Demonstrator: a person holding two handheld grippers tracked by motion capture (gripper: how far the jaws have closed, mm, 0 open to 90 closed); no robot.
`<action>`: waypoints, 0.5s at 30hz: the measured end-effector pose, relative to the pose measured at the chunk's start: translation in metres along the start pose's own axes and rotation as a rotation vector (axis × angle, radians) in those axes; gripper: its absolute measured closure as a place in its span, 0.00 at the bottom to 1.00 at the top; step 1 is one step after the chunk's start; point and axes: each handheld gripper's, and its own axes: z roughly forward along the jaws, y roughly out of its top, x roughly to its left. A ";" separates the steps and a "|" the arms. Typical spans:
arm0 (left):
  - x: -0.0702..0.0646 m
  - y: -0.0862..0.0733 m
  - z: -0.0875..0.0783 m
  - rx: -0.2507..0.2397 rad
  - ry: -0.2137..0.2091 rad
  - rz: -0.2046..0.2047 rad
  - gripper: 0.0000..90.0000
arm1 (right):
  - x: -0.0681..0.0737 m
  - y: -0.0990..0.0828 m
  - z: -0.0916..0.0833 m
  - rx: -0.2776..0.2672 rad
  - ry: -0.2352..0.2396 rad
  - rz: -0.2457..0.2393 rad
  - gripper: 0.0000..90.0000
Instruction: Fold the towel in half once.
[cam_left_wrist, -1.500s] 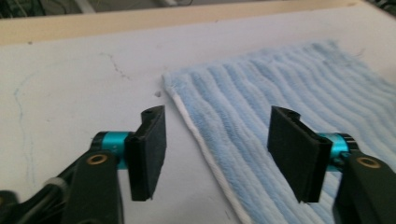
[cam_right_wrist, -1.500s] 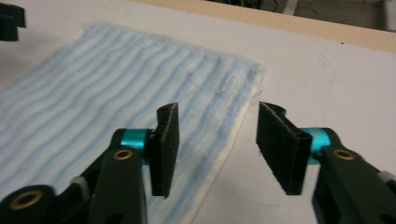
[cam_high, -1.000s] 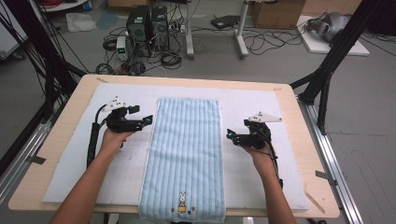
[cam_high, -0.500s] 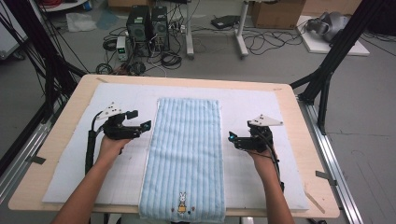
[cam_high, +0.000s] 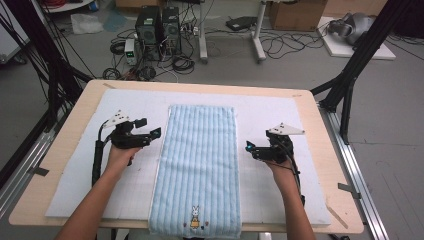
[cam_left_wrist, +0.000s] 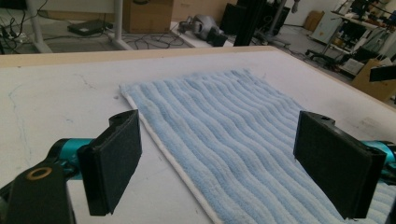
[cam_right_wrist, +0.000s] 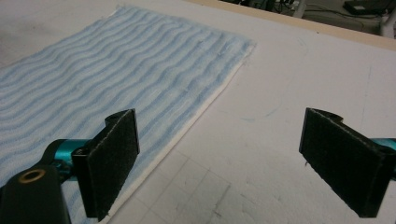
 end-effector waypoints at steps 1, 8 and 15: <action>0.001 0.001 0.001 0.003 -0.001 -0.001 0.18 | 0.000 0.000 0.000 0.002 0.000 0.004 0.12; 0.012 0.016 0.016 0.016 0.024 -0.029 0.20 | -0.001 0.000 -0.002 0.001 0.011 0.013 0.12; 0.021 0.019 0.042 0.109 0.070 -0.040 0.24 | 0.001 0.000 -0.002 -0.002 0.028 0.017 0.12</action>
